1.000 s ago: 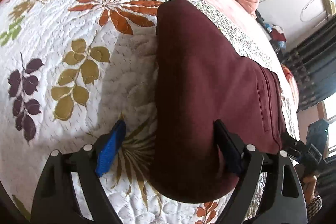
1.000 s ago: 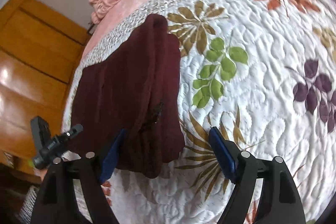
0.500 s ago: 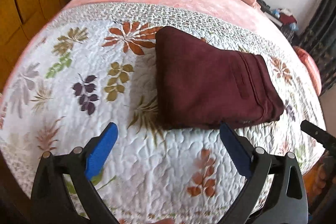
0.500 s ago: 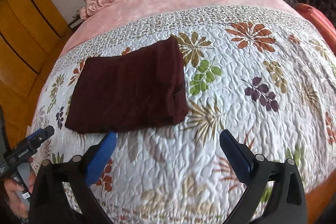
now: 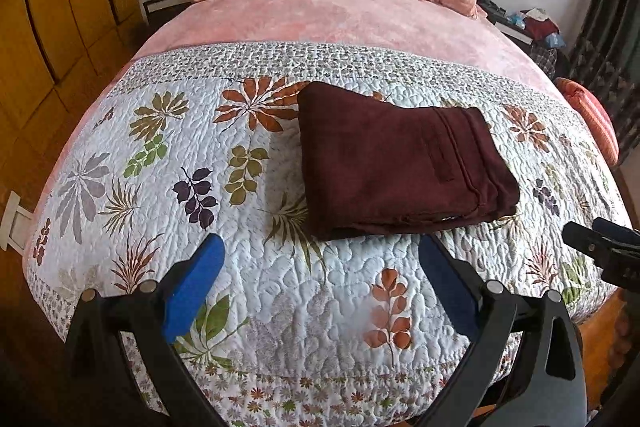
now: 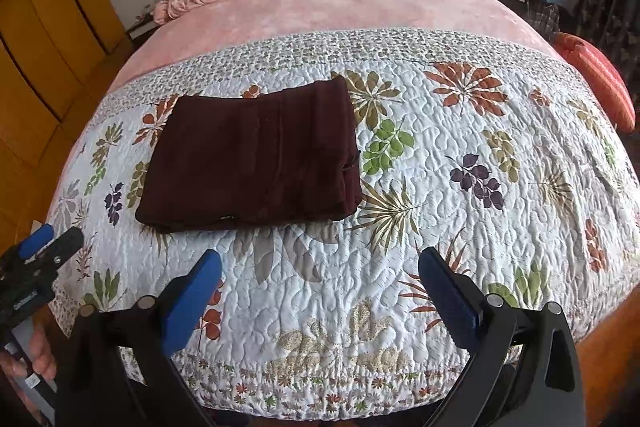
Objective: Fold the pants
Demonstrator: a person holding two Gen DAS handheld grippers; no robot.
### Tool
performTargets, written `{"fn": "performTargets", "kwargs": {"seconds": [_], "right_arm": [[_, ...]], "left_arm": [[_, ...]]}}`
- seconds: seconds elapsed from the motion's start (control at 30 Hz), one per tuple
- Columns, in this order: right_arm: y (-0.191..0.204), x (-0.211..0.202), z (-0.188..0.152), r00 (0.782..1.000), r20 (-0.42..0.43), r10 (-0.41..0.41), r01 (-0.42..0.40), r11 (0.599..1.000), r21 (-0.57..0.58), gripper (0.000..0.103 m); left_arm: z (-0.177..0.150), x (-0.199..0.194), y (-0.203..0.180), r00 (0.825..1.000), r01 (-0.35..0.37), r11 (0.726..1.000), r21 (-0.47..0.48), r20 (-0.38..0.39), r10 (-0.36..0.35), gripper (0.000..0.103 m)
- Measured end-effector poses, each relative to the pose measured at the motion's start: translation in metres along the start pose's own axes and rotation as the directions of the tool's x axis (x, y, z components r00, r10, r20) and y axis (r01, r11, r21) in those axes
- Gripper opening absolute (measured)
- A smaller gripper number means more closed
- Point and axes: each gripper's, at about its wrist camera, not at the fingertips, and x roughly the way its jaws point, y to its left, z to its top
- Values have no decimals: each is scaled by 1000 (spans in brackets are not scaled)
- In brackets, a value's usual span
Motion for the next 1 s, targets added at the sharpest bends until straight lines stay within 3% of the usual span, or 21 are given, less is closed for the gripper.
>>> {"fn": "performTargets", "kwargs": {"seconds": [1.0], "right_arm": [[20, 19, 0, 1000, -24, -13, 12, 1000, -14, 99]], "left_arm": [[-1, -1, -12, 1000, -22, 999, 48, 12, 21, 97]]}}
